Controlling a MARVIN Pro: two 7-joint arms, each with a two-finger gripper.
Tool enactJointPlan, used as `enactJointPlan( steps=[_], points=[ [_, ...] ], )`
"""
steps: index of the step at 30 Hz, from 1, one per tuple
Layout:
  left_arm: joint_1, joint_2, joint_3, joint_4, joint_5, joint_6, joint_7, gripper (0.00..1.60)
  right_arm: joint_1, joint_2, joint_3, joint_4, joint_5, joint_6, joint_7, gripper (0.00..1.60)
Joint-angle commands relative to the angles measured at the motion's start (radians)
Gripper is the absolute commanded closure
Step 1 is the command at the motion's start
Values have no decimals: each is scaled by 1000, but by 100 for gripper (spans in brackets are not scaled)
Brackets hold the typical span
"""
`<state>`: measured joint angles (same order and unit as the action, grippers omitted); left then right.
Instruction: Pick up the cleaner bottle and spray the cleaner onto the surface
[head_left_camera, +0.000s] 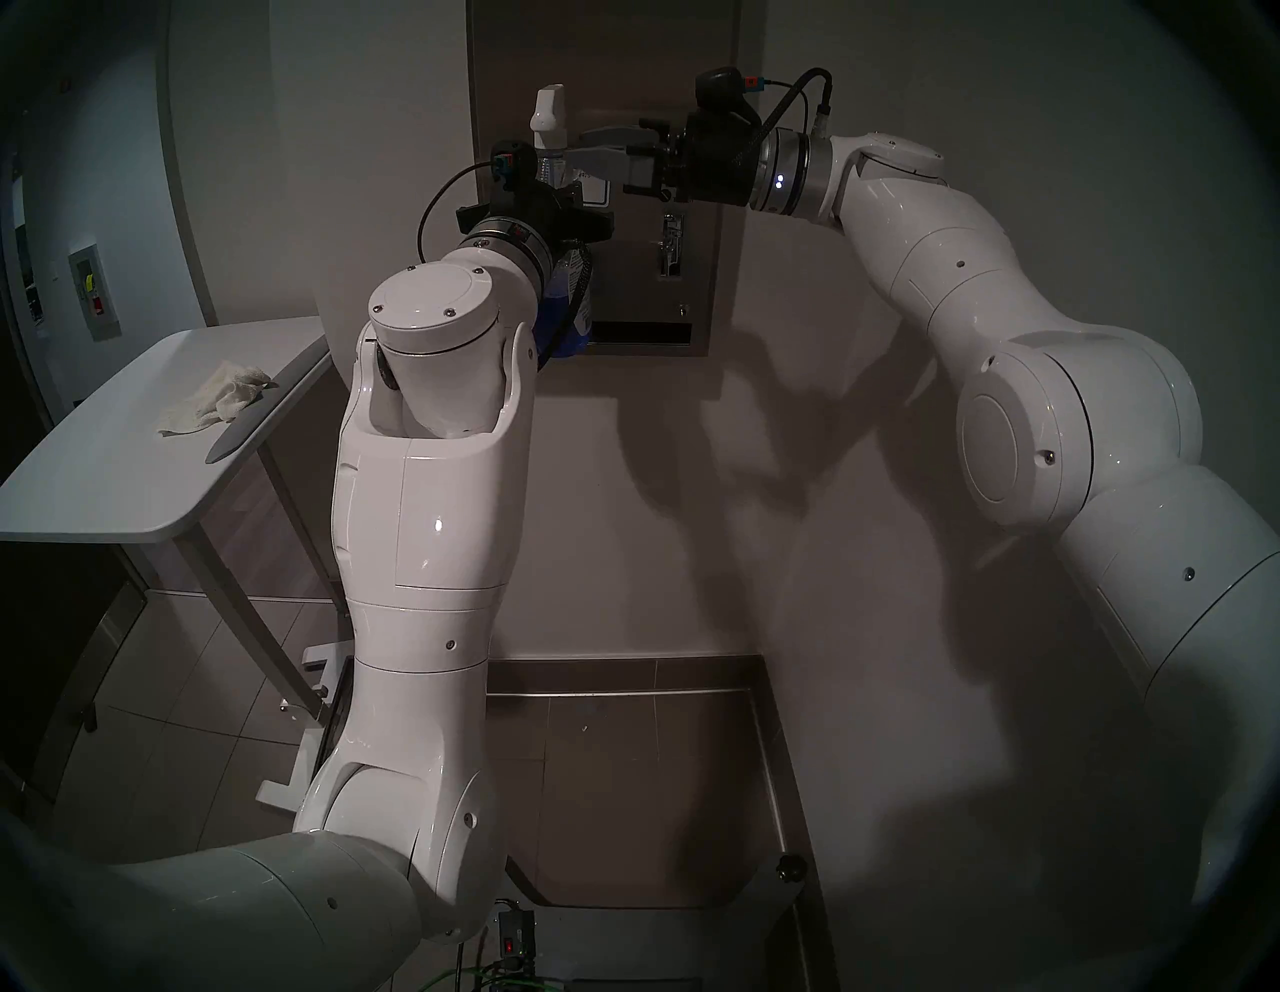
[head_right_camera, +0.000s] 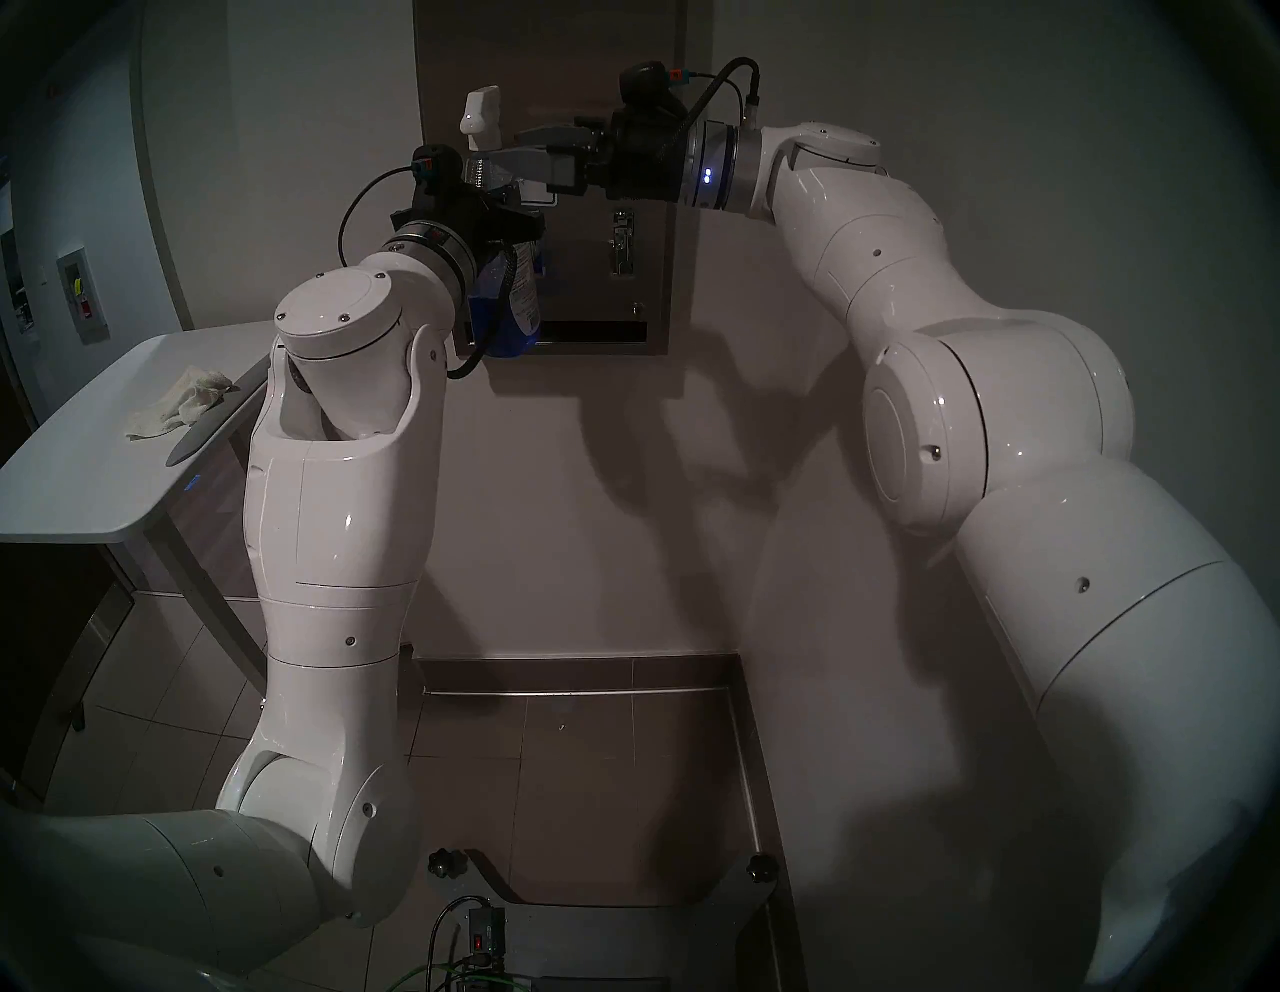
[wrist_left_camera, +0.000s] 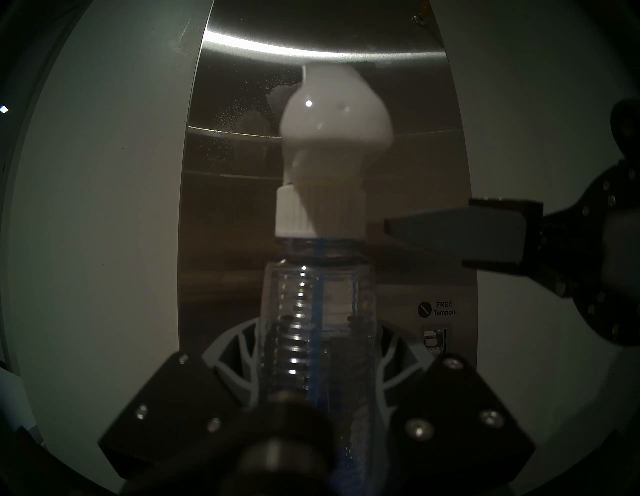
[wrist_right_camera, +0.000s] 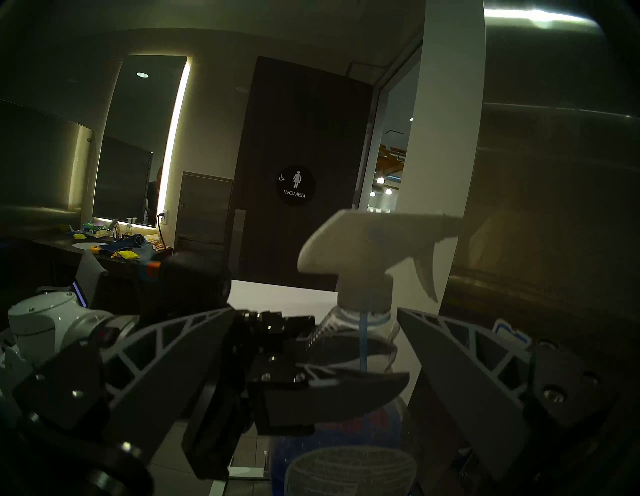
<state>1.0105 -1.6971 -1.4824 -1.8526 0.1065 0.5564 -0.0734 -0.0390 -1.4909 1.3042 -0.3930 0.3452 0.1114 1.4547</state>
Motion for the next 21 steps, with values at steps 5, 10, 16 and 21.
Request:
enactJointPlan(
  steps=[5,10,16,21],
  points=[
    [-64,-8,1,-51,0,-32,1,160,103,-14,30,36,20,-14,-2,0],
    [-64,-9,0,-51,1,-32,1,160,106,-23,36,68,22,-29,1,0],
    [-63,-10,0,-51,1,-31,0,160,113,-35,47,104,27,-40,0,0],
    [-62,-10,-1,-51,2,-30,-2,160,121,-46,52,129,26,-46,-7,0]
  ],
)
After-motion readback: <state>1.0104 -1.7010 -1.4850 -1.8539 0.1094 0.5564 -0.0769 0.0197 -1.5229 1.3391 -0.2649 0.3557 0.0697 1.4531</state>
